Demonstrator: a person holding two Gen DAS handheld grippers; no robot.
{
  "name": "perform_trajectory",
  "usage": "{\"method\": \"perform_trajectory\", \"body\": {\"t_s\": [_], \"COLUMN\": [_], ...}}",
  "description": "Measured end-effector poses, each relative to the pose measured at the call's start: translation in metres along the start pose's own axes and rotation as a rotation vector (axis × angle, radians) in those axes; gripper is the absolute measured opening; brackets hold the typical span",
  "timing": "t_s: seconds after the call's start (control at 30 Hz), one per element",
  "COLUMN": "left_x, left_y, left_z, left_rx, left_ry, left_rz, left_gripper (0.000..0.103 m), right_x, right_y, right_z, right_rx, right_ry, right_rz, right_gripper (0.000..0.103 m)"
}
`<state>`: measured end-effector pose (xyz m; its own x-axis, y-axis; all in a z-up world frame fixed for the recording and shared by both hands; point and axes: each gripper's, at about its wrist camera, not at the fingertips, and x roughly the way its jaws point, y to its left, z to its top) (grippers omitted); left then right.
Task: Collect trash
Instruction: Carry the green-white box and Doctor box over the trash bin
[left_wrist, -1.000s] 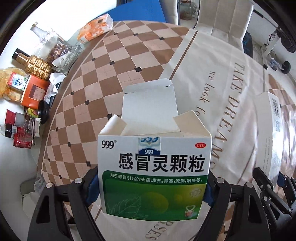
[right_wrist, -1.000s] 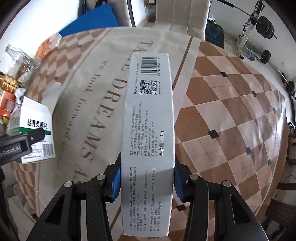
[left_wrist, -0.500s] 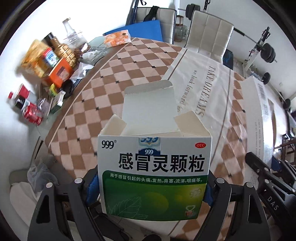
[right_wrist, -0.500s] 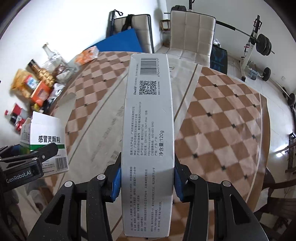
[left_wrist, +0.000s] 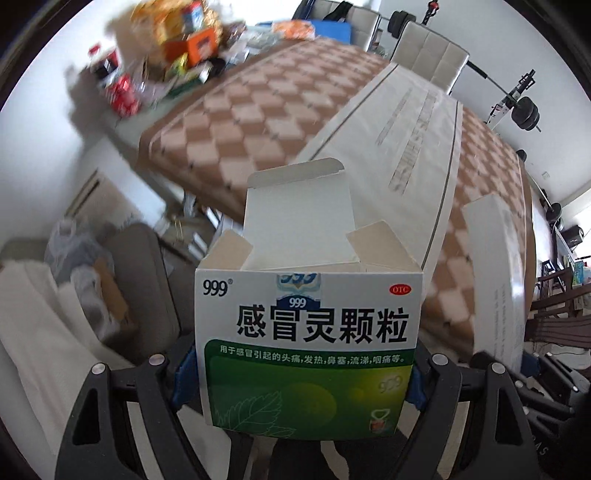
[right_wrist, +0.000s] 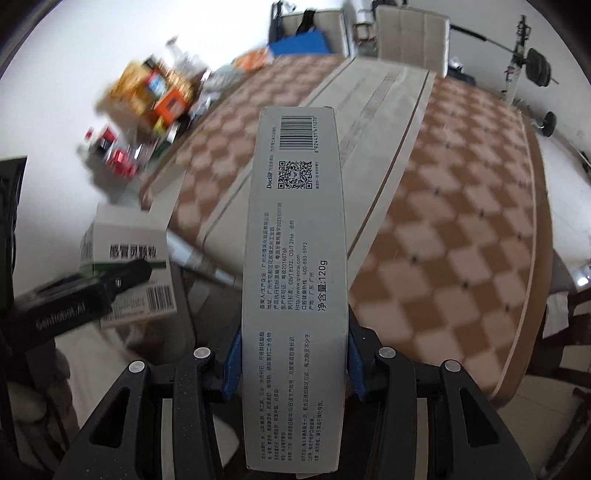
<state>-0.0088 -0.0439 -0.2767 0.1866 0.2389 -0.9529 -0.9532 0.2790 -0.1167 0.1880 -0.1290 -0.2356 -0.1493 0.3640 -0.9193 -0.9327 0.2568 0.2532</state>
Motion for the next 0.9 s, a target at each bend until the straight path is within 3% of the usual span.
{"method": "perform_trajectory", "body": {"t_s": [0.23, 0.43, 0.7, 0.9], "left_x": [0.076, 0.179, 0.361, 0.449], "left_y": [0.042, 0.037, 0.001, -0.018], "left_z": [-0.077, -0.091, -0.080, -0.085], "left_rx": [-0.083, -0.086, -0.010, 0.032], "left_ry": [0.191, 0.295, 0.418, 0.518], "left_rz": [-0.041, -0.121, -0.183, -0.170], "left_gripper": [0.084, 0.084, 0.084, 0.087], "right_x": [0.080, 0.179, 0.334, 0.427], "right_y": [0.012, -0.020, -0.119, -0.165], "right_z": [-0.101, -0.164, -0.182, -0.175], "right_rx": [-0.014, 0.015, 0.182, 0.183], "right_ry": [0.249, 0.388, 0.427, 0.457], "right_rz": [0.028, -0.007, -0.048, -0.033], "right_gripper": [0.048, 0.048, 0.048, 0.048]}}
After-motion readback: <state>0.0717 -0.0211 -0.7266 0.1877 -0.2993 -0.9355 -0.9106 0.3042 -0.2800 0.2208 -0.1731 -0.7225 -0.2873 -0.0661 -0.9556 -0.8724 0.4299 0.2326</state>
